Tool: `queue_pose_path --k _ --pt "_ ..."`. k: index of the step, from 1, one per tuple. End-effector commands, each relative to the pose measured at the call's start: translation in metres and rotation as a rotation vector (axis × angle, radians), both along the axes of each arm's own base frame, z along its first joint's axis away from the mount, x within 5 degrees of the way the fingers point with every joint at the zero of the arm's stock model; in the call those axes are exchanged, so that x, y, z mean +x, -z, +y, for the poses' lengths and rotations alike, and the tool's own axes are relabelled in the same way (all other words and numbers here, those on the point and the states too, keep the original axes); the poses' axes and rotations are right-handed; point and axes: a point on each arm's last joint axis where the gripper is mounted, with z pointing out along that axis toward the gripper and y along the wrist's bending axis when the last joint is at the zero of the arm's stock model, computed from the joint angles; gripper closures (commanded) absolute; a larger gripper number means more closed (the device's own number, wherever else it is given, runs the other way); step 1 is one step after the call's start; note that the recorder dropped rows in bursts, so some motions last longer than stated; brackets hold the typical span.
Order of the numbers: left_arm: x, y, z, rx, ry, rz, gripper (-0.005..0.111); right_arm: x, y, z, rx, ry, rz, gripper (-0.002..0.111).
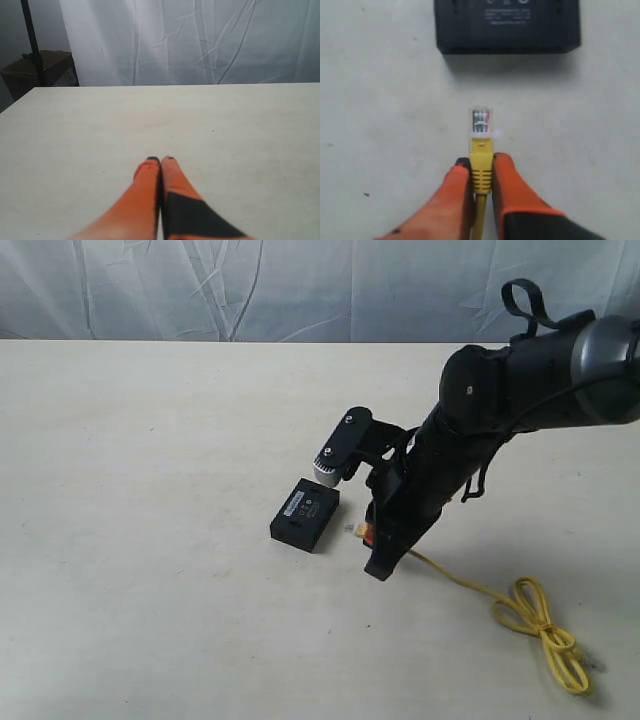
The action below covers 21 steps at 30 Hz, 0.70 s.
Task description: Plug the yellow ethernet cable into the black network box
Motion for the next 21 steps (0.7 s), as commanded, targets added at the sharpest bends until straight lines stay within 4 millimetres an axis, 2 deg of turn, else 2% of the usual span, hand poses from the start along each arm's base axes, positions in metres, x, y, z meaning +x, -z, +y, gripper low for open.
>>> queue_pose_path --k 1,5,8,13,16,18,21 --pt "0.000 0.001 -0.001 -0.001 0.010 0.000 0.107 0.000 0.001 0.004 0.045 -0.007 0.029 0.109" --pt "0.000 -0.004 -0.001 -0.009 0.013 -0.064 0.107 0.000 0.006 0.004 0.036 -0.008 0.045 0.109" --pt "0.001 -0.015 -0.001 -0.073 0.015 -0.182 0.107 0.000 0.010 0.004 0.030 -0.007 0.054 0.109" --pt "0.000 -0.022 -0.001 -0.156 0.012 -0.257 0.107 0.003 0.018 0.004 0.024 0.002 0.047 0.109" --pt "-0.001 -0.029 0.002 -0.367 -0.009 -0.337 0.107 0.004 0.017 0.006 0.040 0.021 0.038 0.109" --pt "-0.001 -0.030 0.002 -0.383 -0.010 -0.338 0.107 0.005 0.017 0.006 0.041 0.023 0.034 0.109" --pt "0.003 -0.053 -0.001 -0.374 0.007 -0.276 0.107 0.006 0.017 0.006 0.040 0.022 0.025 0.109"
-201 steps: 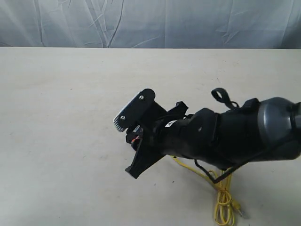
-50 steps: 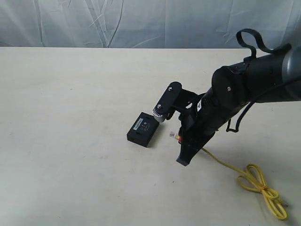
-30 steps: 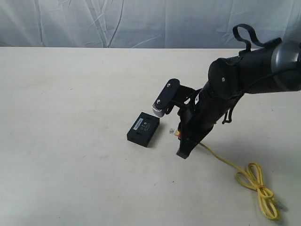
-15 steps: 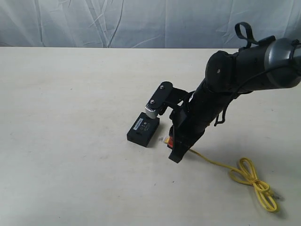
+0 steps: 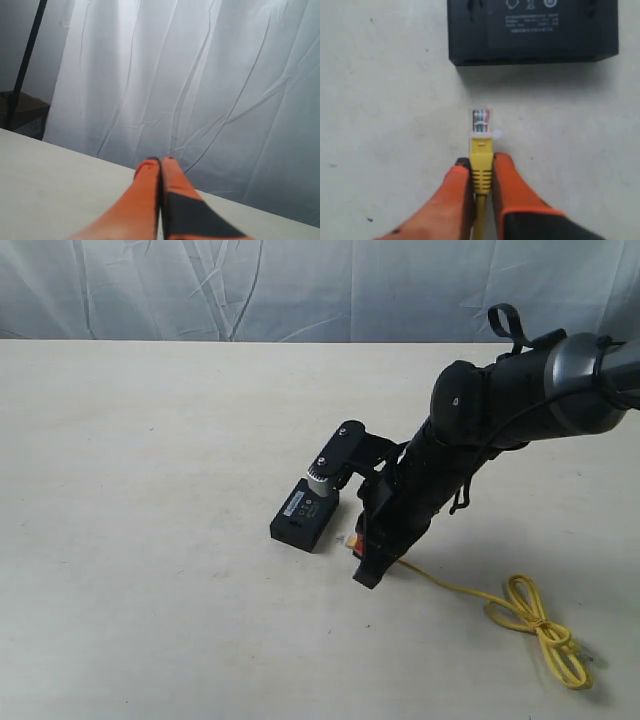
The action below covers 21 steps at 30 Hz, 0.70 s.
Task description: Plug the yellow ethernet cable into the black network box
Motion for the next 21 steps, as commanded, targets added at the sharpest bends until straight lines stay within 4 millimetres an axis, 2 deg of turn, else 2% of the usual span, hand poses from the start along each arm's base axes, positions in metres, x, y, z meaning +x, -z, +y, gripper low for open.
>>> queue_pose_path --k 1,5,8,14,21 --pt "0.009 -0.031 -0.002 -0.013 0.031 0.062 0.107 0.004 -0.002 -0.001 0.005 0.003 -0.023 0.109" --pt "0.045 -0.049 -0.006 0.036 0.064 0.307 0.107 0.004 -0.002 -0.001 -0.002 -0.006 -0.027 0.109" --pt "0.075 -0.050 -0.008 0.054 0.100 0.503 0.107 0.004 -0.002 -0.001 -0.002 -0.006 -0.027 0.109" --pt "0.136 -0.037 -0.022 0.100 0.260 0.824 0.107 0.003 -0.003 0.002 0.034 0.040 -0.006 0.109" --pt "0.191 -0.018 -0.050 0.149 0.395 0.937 0.107 0.004 -0.003 0.003 0.049 0.060 -0.009 0.109"
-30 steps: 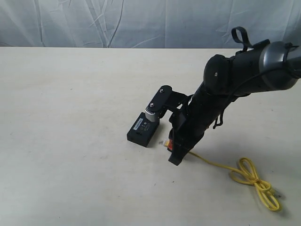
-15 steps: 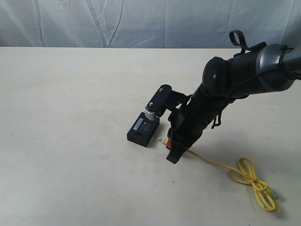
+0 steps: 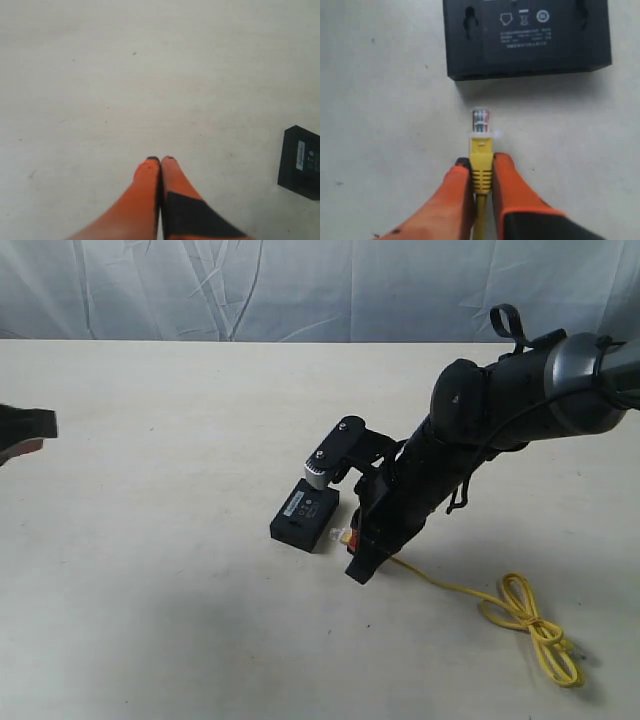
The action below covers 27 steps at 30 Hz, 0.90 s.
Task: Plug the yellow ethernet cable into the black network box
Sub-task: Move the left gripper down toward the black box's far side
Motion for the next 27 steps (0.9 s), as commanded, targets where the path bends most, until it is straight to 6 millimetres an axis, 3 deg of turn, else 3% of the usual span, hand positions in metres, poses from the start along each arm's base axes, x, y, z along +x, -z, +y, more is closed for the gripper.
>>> queue_pose_path --k 1,9,14,21,27 --pt "0.032 0.007 -0.019 0.013 0.077 0.031 0.107 0.004 -0.002 0.000 0.014 0.017 -0.015 0.109" --pt "0.081 0.023 -0.048 0.068 0.183 0.065 0.107 0.003 -0.001 -0.002 -0.008 -0.012 -0.016 0.109" --pt "0.105 0.041 -0.056 0.137 0.256 0.083 0.107 0.000 0.001 -0.007 -0.075 -0.092 -0.010 0.109" --pt "0.125 0.074 -0.067 0.140 0.259 0.143 0.107 0.003 0.000 -0.006 -0.071 -0.084 -0.049 0.109" --pt "0.130 0.101 -0.097 0.144 0.342 0.201 0.107 0.004 -0.001 -0.004 -0.036 -0.042 -0.044 0.109"
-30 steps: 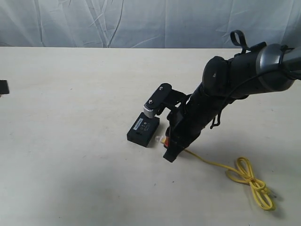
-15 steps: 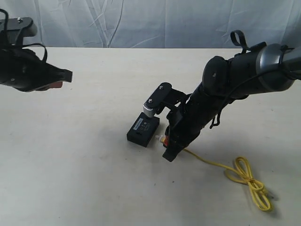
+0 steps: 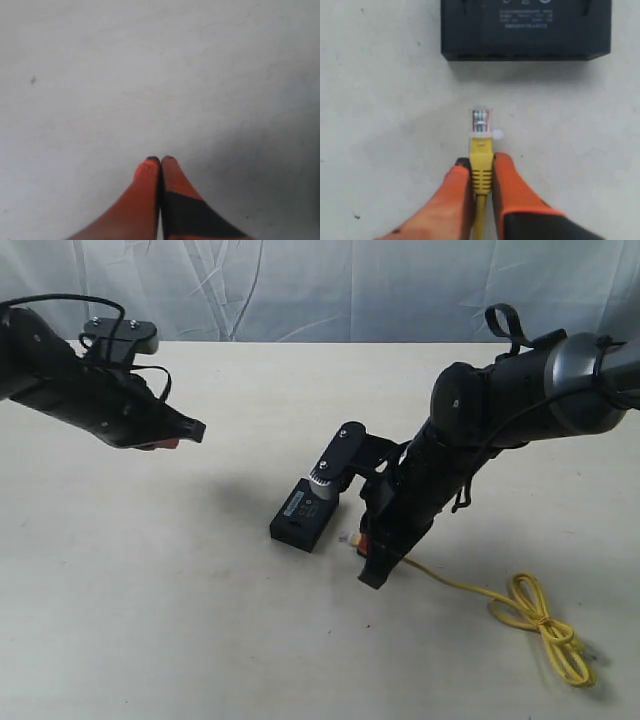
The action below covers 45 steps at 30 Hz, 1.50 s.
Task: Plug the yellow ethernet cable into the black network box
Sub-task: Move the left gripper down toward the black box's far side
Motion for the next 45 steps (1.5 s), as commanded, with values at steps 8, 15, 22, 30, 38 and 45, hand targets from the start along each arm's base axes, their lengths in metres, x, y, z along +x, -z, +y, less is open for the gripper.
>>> queue_pose_path --k 8,15,22,30,38,45 --pt "-0.002 0.023 -0.061 0.009 0.169 0.017 0.107 0.003 -0.002 0.001 0.030 0.035 -0.008 0.109" --pt "-0.005 0.023 -0.068 -0.020 0.159 0.028 0.107 0.003 -0.003 0.003 0.053 0.061 -0.001 0.109" --pt "-0.007 0.024 -0.069 -0.015 0.192 0.041 0.107 -0.002 0.006 0.010 0.009 -0.007 -0.007 0.109" --pt "-0.001 0.047 -0.080 -0.028 0.195 0.108 0.107 0.000 0.006 0.016 0.017 0.001 -0.070 0.109" --pt "-0.005 0.047 -0.096 -0.047 0.233 0.130 0.107 -0.003 0.006 0.019 0.012 -0.019 -0.063 0.109" --pt "-0.005 0.047 -0.097 -0.059 0.223 0.136 0.107 -0.002 0.006 0.022 0.023 -0.011 -0.091 0.109"
